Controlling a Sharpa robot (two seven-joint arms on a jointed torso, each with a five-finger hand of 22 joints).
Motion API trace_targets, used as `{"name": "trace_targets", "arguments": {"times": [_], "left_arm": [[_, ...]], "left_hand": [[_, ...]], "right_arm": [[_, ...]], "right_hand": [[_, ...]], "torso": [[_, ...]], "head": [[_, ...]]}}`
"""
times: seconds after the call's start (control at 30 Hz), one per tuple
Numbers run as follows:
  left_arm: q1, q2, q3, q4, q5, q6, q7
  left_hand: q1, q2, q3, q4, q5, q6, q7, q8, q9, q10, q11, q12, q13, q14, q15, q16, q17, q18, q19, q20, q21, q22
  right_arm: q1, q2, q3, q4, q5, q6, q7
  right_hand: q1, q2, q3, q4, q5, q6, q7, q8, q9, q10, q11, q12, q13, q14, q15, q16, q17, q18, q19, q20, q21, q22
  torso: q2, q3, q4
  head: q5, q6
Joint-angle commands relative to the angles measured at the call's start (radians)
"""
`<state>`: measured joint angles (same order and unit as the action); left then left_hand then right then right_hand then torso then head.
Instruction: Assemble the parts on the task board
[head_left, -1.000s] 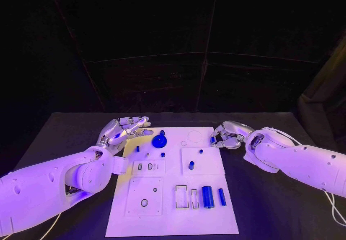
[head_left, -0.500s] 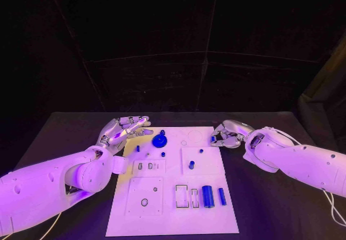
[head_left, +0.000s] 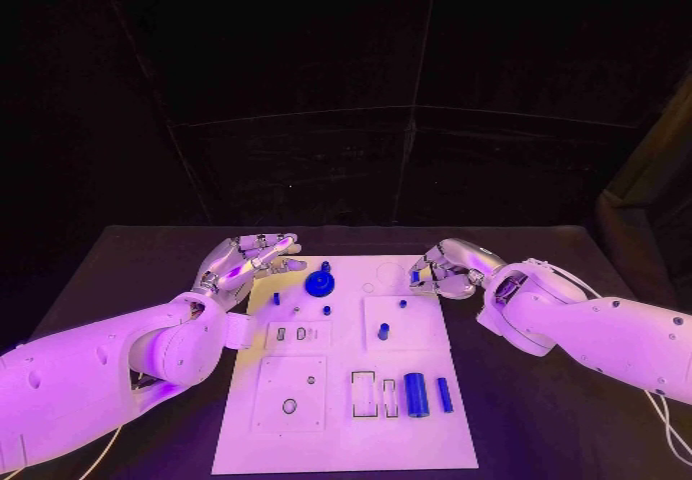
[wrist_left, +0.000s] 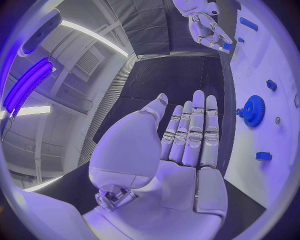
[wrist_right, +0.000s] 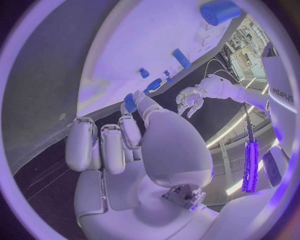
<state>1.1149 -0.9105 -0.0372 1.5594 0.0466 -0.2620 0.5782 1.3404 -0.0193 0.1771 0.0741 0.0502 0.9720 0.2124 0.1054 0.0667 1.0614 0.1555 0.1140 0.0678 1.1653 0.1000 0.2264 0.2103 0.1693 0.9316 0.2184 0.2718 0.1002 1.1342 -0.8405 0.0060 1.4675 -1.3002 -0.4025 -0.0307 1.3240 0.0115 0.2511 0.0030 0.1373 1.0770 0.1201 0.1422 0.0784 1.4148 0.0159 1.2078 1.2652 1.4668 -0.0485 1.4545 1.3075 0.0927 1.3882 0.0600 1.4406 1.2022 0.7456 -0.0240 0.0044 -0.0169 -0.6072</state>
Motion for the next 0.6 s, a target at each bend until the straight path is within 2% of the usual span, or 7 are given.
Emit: {"name": "trace_targets", "arguments": {"times": [0.03, 0.23, 0.37, 0.47, 0.6], "left_arm": [[0.002, 0.002, 0.001, -0.004, 0.0, 0.014, 0.002], [0.003, 0.005, 0.001, -0.017, 0.0, 0.014, -0.001], [0.006, 0.007, 0.001, -0.027, 0.0, 0.013, -0.004], [0.007, 0.009, 0.001, -0.035, 0.0, 0.012, -0.004], [0.01, 0.012, 0.001, -0.043, 0.0, 0.011, -0.004]], "left_hand": [[-0.002, 0.008, -0.001, -0.007, -0.001, 0.007, 0.001, -0.007, -0.001, 0.01, 0.001, -0.004, -0.002, 0.003, 0.003, -0.006, 0.001, 0.015, 0.008, 0.001, -0.002, -0.001], [-0.002, 0.008, -0.001, -0.007, -0.001, 0.007, 0.001, -0.007, -0.001, 0.01, 0.001, -0.004, -0.002, 0.003, 0.003, -0.006, 0.001, 0.015, 0.008, 0.001, -0.002, -0.001], [-0.002, 0.008, -0.001, -0.007, -0.001, 0.007, 0.001, -0.007, -0.001, 0.01, 0.001, -0.004, -0.002, 0.003, 0.003, -0.006, 0.001, 0.015, 0.008, 0.001, -0.002, -0.001], [-0.002, 0.008, -0.001, -0.007, -0.001, 0.007, 0.001, -0.007, -0.001, 0.01, 0.001, -0.004, -0.002, 0.003, 0.003, -0.007, 0.001, 0.015, 0.009, 0.001, -0.002, -0.001], [-0.002, 0.008, -0.001, -0.008, 0.0, 0.007, 0.001, -0.007, -0.001, 0.01, 0.001, -0.005, -0.002, 0.002, 0.003, -0.007, 0.002, 0.015, 0.009, 0.001, -0.002, -0.002]], "right_arm": [[0.003, 0.015, 0.001, 0.039, 0.005, -0.039, -0.099], [0.003, 0.095, 0.001, 0.08, -0.064, -0.031, -0.186], [0.003, 0.162, 0.0, 0.083, -0.133, -0.014, -0.221], [0.002, 0.211, -0.001, 0.075, -0.176, 0.002, -0.24], [-0.004, 0.256, -0.014, 0.066, -0.218, 0.017, -0.255]], "right_hand": [[-0.003, 0.008, 0.01, -0.001, 0.006, 0.028, -0.022, -0.004, 0.007, -0.005, -0.003, -0.01, -0.004, 0.062, -0.008, -0.001, 0.043, -0.019, -0.003, -0.006, 0.001, -0.003], [-0.005, 0.004, 0.019, -0.006, 0.006, 0.025, -0.02, -0.008, 0.006, -0.006, -0.001, -0.013, -0.006, 0.061, -0.007, -0.003, 0.04, -0.018, -0.004, -0.005, 0.0, -0.006], [-0.006, 0.003, 0.022, -0.007, 0.007, 0.024, -0.019, -0.009, 0.005, -0.007, -0.001, -0.015, -0.007, 0.06, -0.006, -0.005, 0.038, -0.018, -0.004, -0.005, 0.0, -0.006], [-0.008, 0.001, 0.025, -0.009, 0.007, 0.023, -0.018, -0.011, 0.005, -0.008, 0.0, -0.016, -0.007, 0.06, -0.006, -0.006, 0.036, -0.018, -0.004, -0.004, -0.001, -0.007], [-0.01, 0.0, 0.027, -0.01, 0.007, 0.022, -0.017, -0.013, 0.004, -0.008, 0.001, -0.018, -0.008, 0.059, -0.005, -0.007, 0.034, -0.018, -0.005, -0.004, -0.001, -0.008]], "torso": [[-0.007, -0.0046, -0.0002], [-0.016, -0.008, 0.0028], [-0.022, -0.0114, 0.0054], [-0.027, -0.0125, 0.0056], [-0.03, -0.0146, 0.0079]], "head": [[0.004, -0.005], [0.022, -0.015], [0.032, -0.022], [0.043, -0.027], [0.053, -0.035]]}}
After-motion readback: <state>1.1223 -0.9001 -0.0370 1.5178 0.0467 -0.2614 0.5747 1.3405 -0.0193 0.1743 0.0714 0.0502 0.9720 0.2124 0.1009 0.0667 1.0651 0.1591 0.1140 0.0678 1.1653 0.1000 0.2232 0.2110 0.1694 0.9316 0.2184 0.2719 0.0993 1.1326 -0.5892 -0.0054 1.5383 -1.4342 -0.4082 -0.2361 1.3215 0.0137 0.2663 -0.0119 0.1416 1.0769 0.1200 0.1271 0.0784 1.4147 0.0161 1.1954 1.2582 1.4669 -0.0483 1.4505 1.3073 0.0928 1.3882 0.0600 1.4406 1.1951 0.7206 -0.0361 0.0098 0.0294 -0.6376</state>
